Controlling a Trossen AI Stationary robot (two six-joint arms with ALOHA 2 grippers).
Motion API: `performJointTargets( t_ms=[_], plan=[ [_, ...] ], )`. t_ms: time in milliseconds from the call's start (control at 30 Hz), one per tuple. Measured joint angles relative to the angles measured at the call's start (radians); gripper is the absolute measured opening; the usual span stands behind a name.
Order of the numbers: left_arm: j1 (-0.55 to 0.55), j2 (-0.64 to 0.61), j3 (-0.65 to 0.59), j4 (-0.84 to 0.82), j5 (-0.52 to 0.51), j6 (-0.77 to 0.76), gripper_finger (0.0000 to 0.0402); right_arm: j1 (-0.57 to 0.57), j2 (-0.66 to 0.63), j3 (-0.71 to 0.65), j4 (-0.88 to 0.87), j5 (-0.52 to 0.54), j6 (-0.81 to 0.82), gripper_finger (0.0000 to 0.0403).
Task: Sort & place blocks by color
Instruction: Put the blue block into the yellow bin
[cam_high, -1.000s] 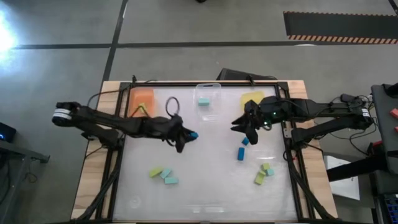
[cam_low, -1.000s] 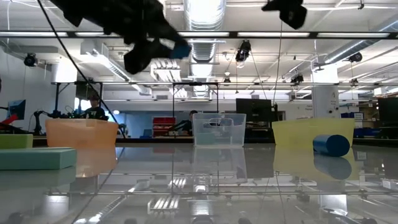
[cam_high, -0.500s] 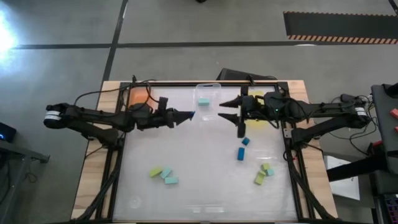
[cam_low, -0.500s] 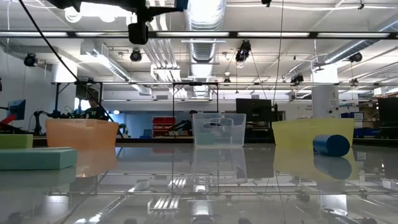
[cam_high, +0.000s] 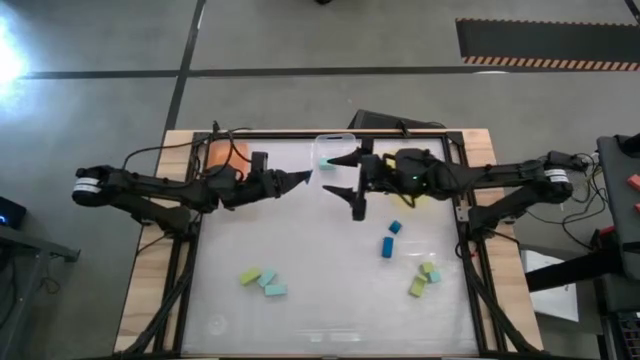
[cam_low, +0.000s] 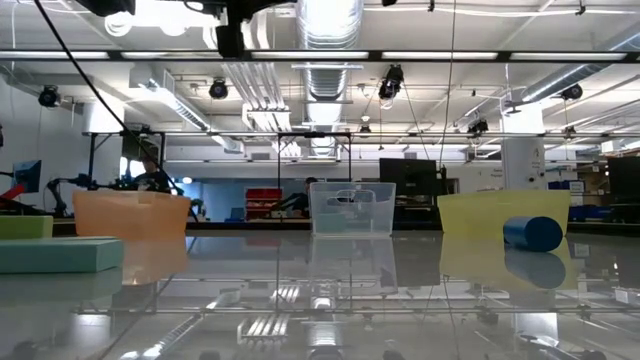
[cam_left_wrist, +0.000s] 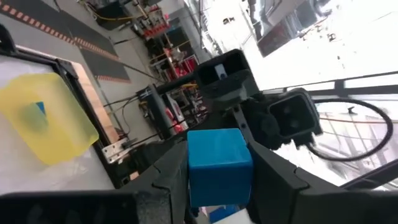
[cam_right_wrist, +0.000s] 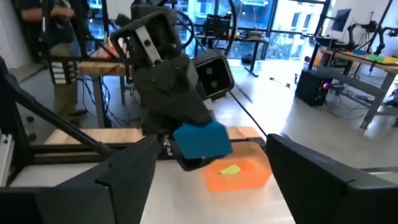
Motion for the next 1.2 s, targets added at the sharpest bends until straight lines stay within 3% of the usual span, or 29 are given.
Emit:
performJointTargets(
  t_ms=[367,600,767,1200],
  plan=[
    [0.000,0.015,0.001,0.059,-0.009,-0.005,0.0118,-0.001,0.108,0.099,-0.023,0.001,-0.044,0.0302],
    [0.000,0.018,0.002,0.065,-0.024,-0.005,0.0118,-0.003,0.154,0.139,-0.019,0.057,-0.067,0.0301],
    [0.000,0.018,0.003,0.063,-0.031,-0.006,0.0118,-0.003,0.157,0.146,-0.016,0.102,-0.110,0.0287],
    [0.000,0.018,0.007,0.067,-0.034,-0.008,0.0118,-0.005,0.178,0.146,-0.011,0.105,-0.108,0.0250]
  ],
)
